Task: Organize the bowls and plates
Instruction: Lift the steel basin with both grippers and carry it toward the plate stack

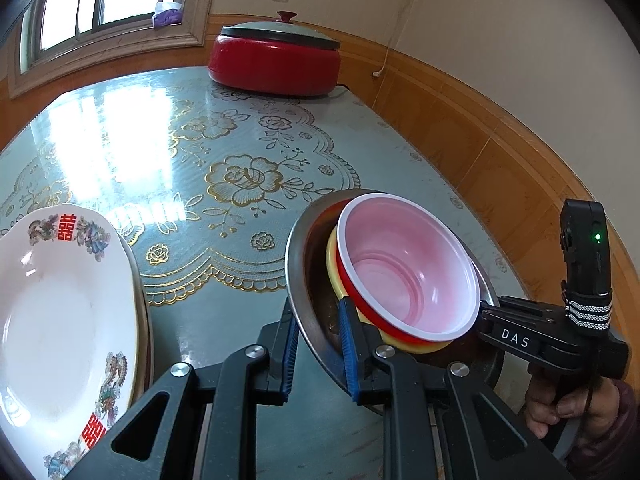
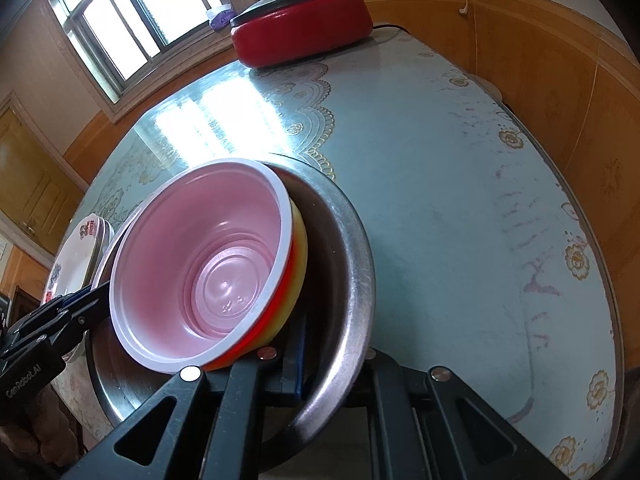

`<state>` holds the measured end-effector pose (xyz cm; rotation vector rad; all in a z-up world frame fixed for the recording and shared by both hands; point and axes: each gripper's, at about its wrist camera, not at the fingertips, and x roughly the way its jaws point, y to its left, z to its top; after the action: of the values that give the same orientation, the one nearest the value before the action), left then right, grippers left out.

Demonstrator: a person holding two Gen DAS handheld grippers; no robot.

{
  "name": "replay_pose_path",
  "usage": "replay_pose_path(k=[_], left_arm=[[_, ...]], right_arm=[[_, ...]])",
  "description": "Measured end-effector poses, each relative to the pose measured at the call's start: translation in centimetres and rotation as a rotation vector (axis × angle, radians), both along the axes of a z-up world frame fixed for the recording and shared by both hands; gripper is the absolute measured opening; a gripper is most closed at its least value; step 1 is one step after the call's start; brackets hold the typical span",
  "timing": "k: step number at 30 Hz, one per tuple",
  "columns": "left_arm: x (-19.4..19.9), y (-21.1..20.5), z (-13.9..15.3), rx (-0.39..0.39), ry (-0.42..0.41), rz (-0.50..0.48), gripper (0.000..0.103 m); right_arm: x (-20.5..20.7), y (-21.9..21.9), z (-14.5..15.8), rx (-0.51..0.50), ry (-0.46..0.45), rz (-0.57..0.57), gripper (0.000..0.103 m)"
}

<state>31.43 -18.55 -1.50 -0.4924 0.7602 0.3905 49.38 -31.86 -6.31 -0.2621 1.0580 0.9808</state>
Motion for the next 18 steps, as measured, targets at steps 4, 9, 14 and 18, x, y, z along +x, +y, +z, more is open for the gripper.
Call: replay_pose_path(k=[4, 9, 14, 18], left_arm=[[-0.2, -0.2, 0.1, 0.009, -0.002, -0.002, 0.02], [-0.2, -0.3, 0.0, 0.003, 0.0, -0.02, 0.02], [-0.2, -0.2, 0.4, 0.006, -0.022, -0.069, 0.02], [-0.4, 0.5, 0.2, -0.007, -0.018, -0.095, 0.02]], right_arm=[[-0.1, -0.1, -0.2, -0.002, 0.003, 0.003, 0.008], [-0.3, -0.6, -0.1, -0.003, 0.004, -0.012, 0.008], [-0.4, -1.4, 0.1, 0.015, 0.025, -0.054, 0.008], [-0.9, -1.3, 0.0, 0.003, 0.024, -0.073, 0.008]])
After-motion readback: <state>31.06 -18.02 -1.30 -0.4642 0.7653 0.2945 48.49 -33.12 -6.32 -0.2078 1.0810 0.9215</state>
